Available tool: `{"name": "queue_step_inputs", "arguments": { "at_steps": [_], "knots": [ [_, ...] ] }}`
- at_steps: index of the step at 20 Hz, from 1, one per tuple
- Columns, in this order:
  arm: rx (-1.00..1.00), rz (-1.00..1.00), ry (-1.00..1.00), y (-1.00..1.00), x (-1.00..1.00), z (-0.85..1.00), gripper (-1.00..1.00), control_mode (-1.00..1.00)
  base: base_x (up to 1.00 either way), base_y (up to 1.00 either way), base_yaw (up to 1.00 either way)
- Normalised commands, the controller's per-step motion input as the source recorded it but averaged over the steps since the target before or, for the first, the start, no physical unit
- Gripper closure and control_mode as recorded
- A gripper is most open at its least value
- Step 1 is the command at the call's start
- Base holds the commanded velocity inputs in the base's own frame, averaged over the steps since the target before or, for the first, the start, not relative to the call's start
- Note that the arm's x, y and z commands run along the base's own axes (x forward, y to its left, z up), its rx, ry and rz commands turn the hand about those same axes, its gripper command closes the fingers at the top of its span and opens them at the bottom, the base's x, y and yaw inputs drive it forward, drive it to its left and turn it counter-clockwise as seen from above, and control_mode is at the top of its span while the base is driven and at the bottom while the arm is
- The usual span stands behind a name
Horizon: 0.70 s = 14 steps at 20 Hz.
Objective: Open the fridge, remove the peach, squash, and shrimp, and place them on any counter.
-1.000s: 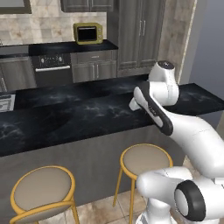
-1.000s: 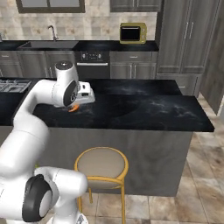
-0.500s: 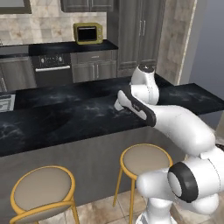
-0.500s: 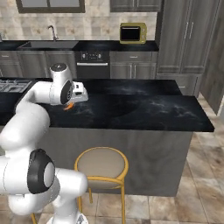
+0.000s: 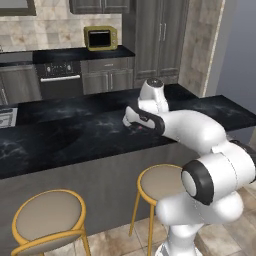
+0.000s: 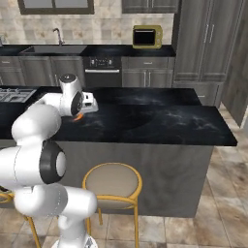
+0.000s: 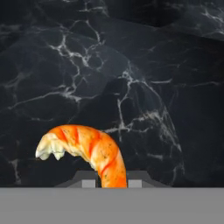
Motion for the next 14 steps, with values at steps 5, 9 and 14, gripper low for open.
{"name": "queue_step_inputs", "arguments": {
  "at_steps": [5,9,14],
  "knots": [
    [0.00,-0.02,-0.01,0.00,0.45,-0.34,1.00,-1.00,0.00,0.00,0.00],
    [0.00,-0.02,-0.03,0.01,0.35,-0.44,1.00,-1.00,0.00,0.00,0.00],
    [0.00,0.00,-0.06,0.00,0.32,-0.49,1.00,-1.00,0.00,0.00,0.00]
  ]
}}
